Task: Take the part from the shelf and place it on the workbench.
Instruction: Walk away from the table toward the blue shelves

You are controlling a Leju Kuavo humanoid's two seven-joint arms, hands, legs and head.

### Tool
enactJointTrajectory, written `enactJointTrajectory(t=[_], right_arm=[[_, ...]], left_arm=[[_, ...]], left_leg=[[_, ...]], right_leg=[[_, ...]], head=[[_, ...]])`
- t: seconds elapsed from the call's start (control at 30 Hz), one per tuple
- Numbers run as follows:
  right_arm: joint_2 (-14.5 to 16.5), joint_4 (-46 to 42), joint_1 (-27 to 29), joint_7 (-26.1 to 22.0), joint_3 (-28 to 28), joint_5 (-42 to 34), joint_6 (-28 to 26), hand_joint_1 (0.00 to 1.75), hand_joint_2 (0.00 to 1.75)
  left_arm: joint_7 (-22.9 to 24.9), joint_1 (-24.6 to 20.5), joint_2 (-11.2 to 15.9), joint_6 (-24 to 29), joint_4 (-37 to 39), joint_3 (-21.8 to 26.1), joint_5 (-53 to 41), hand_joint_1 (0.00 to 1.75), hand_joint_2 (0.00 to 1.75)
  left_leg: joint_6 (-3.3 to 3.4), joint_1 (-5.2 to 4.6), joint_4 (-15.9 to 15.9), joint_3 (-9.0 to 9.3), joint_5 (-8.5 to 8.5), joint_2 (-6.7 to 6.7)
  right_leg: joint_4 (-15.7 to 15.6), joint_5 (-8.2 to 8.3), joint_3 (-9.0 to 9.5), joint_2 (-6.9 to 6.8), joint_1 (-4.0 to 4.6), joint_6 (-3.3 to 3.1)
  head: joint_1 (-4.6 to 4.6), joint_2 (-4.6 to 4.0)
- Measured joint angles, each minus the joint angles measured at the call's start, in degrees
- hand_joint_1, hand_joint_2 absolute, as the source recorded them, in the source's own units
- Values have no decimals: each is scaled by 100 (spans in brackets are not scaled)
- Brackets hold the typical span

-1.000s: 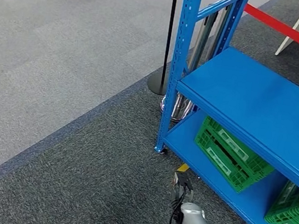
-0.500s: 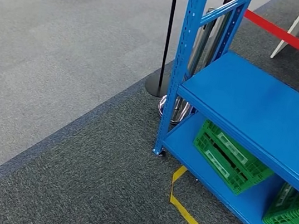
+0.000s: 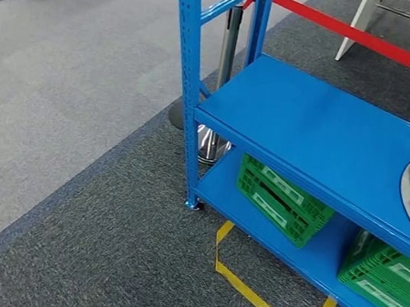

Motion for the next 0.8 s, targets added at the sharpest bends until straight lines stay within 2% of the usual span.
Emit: enactJointTrajectory(t=[0.03,0.07,0.1,0.13,0.17,0.23,0.27,0.3,0.37,0.4,0.47,0.5,0.53,0.57,0.6,0.63,0.67,0.7,0.73,0.77,0.8], right_arm=[[0,0,-4,-1,-4,-1,1,0,0],[0,0,-4,-1,-9,-2,2,0,0],[-1,0,2,-1,-14,-2,3,0,0],[-1,0,11,0,-18,-2,4,0,0],[-2,0,18,1,-22,-2,4,0,0],[4,1,20,-3,-29,5,5,0,0],[9,2,15,-13,-31,14,5,0,0],[12,3,12,-25,-32,25,6,0,0],[10,4,16,-43,-32,41,14,0,0],[1,4,24,-44,-32,43,19,0,0],[-15,5,19,-24,-32,37,26,0,0],[-22,6,5,-10,-32,30,28,0,0],[-22,7,-10,9,-33,19,32,0,0],[-22,7,-17,25,-34,9,39,0,0],[-22,7,-11,44,-37,1,48,0,0],[-22,7,4,60,-43,-4,57,0,0],[-22,7,18,73,-52,-4,67,0,0],[-22,7,23,81,-62,-3,75,0,0],[-16,7,13,86,-70,-1,86,0,0],[-6,6,-6,91,-76,1,101,0,0],[3,6,-22,102,-78,3,116,0,0]], left_arm=[[4,6,0,-2,0,1,0,0,0],[11,14,0,-3,0,3,0,0,0],[21,22,0,-4,0,4,1,0,0],[31,29,0,-4,0,5,1,0,0],[38,32,1,-4,0,7,1,0,0],[40,30,16,-4,1,14,0,0,0],[30,27,25,-5,1,22,-1,0,0],[14,19,34,-5,1,32,-1,0,0],[-23,-5,37,-10,0,46,0,0,0],[-34,-18,37,-17,0,49,1,0,0],[-39,-19,26,-36,0,54,1,0,0],[-35,-10,20,-44,0,56,0,0,0],[-27,5,15,-49,0,62,0,0,0],[-14,18,16,-50,0,72,1,0,0],[7,25,17,-49,0,85,1,0,0],[27,25,19,-48,0,99,2,0,0],[44,23,21,-46,0,113,5,0,0],[57,20,23,-46,0,125,8,0,0],[62,17,33,-46,0,135,11,0,0],[64,17,40,-46,0,146,14,0,0],[65,13,49,-46,0,155,15,0,0]], left_leg=[[34,-33,417,-203,-165,-42],[80,-71,753,-377,-252,-63],[143,-113,900,-474,-224,-76],[226,-161,834,-483,-87,-99],[323,-216,563,-400,125,-153],[545,-319,-160,-143,502,-430],[613,-356,-415,-46,597,-536],[651,-380,-550,4,626,-599],[631,-387,-646,40,653,-502],[598,-372,-713,66,689,-436],[547,-326,-856,114,766,-281],[532,-315,-893,123,787,-186],[538,-309,-904,120,790,-89],[535,-303,-903,116,787,12],[524,-292,-901,115,781,112],[504,-275,-897,117,771,198],[474,-253,-885,122,756,275],[434,-232,-859,128,734,346],[389,-223,-826,132,707,405],[341,-229,-779,131,670,460],[296,-245,-740,133,641,508]], right_leg=[[0,6,-8,71,26,-27],[0,12,-12,152,56,-51],[0,18,-13,237,89,-68],[-1,25,-14,329,122,-86],[-2,37,-17,418,153,-101],[-2,63,-33,571,182,-124],[-4,78,-46,636,183,-118],[-11,93,-62,699,171,-98],[-45,130,-106,817,164,-29],[-36,123,-136,770,170,-3],[216,-65,-280,456,192,43],[511,-250,-401,245,181,67],[865,-445,-555,115,158,107],[1180,-585,-689,52,127,150],[1374,-637,-757,14,88,201],[1348,-578,-713,-18,48,253],[1106,-433,-555,-68,10,306],[720,-255,-320,-167,-23,356],[359,-158,-110,-318,-27,384],[92,-102,53,-449,-34,372],[-37,-102,136,-532,-31,327]], head=[[-4,0],[-10,0],[-11,0],[-12,0],[-13,0],[-5,0],[-12,0],[-16,0],[-34,0],[-33,0],[5,0],[27,0],[49,0],[55,0],[54,0],[54,0],[54,0],[56,0],[66,0],[72,0],[65,0]])
